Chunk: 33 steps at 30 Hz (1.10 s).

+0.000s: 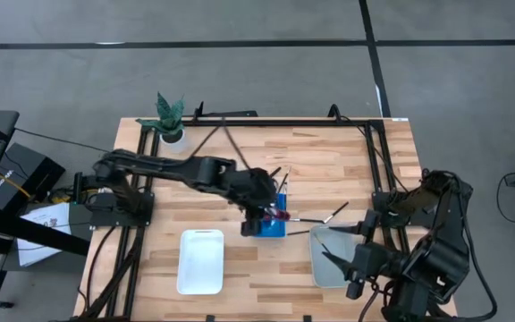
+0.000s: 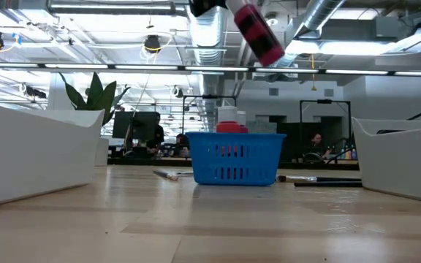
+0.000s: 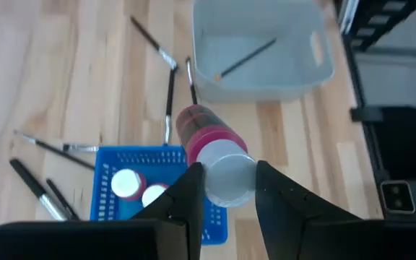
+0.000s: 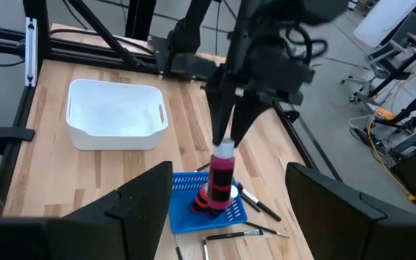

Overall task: Pick & Place Paint Supplies
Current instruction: Put the pink paint bottle into the blue bin

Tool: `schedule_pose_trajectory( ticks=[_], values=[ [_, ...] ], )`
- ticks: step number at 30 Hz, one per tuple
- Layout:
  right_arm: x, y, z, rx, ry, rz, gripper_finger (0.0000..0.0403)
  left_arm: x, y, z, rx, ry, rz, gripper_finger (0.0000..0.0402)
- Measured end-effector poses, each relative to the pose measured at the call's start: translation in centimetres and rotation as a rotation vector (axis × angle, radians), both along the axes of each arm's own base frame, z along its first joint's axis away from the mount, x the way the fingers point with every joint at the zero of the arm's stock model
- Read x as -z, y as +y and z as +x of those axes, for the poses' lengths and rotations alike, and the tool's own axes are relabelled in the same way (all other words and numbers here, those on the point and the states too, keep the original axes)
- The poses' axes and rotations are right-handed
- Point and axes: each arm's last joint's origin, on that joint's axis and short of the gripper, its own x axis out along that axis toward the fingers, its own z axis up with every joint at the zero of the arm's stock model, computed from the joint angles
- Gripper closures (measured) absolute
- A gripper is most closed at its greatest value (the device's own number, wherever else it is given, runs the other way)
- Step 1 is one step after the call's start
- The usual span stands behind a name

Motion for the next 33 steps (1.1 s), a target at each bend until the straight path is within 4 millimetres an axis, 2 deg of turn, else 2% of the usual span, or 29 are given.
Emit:
schedule_pose_trajectory(
  ticks=[6, 15, 20, 33],
  values=[
    [0.0, -0.1, 0.0, -0.001, 0.002, -0.003, 0.0137, 0.4, 0.2, 1.9, -0.003, 0.097, -0.032, 0.0312],
    [0.0, -0.1, 0.0, -0.002, 0.005, -0.001, 0.0137, 4.2, 0.1, 3.3, -0.002, 0.272, -0.047, 0.0312],
    [0.0, 0.0, 0.0, -0.003, 0.005, -0.001, 0.0137, 5.0, 0.0, 3.3, -0.002, 0.312, -0.046, 0.0312],
    [0.0, 0.0, 0.0, -0.006, 0.01, 0.002, 0.0137, 8.6, 0.0, 2.8, -0.023, 0.405, -0.054, 0.0312]
  ],
)
